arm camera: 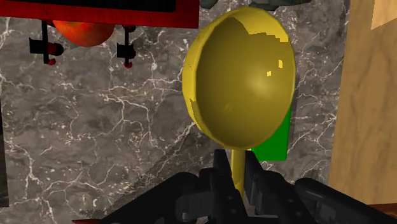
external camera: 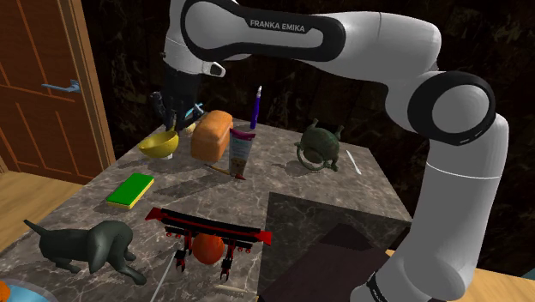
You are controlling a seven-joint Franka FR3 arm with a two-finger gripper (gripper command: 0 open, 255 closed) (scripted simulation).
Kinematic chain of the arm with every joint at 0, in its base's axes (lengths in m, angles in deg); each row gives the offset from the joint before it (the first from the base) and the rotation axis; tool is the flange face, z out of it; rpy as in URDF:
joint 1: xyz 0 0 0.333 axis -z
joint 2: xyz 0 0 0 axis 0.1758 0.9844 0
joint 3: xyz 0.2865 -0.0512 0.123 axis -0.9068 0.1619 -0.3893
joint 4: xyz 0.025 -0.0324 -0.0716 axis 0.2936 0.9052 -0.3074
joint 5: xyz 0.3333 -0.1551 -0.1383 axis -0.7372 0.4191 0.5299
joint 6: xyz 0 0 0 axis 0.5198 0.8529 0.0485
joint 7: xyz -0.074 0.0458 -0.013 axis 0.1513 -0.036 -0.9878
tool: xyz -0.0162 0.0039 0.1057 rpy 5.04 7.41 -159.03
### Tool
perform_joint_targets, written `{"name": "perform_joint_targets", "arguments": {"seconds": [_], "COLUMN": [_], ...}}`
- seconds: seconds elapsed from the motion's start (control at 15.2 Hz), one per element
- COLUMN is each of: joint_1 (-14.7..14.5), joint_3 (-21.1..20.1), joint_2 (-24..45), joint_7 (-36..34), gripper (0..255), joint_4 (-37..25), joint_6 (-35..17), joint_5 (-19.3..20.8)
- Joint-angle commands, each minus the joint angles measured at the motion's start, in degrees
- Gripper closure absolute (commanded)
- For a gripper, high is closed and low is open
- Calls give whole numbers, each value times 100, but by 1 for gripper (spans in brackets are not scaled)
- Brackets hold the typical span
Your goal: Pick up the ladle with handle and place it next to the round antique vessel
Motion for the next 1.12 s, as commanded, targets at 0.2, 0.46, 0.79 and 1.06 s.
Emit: {"name": "perform_joint_targets", "arguments": {"seconds": [0.2,0.46,0.79,1.06], "joint_1": [464,953,1320,1490], "joint_3": [-9,121,483,868], "joint_2": [-706,-1604,-2584,-3240], "joint_7": [415,1085,1957,2616], "gripper": [255,255,255,255], "joint_4": [742,1738,2726,3364], "joint_6": [-97,-270,-291,-210], "joint_5": [-435,-1028,-1629,-1931]}}
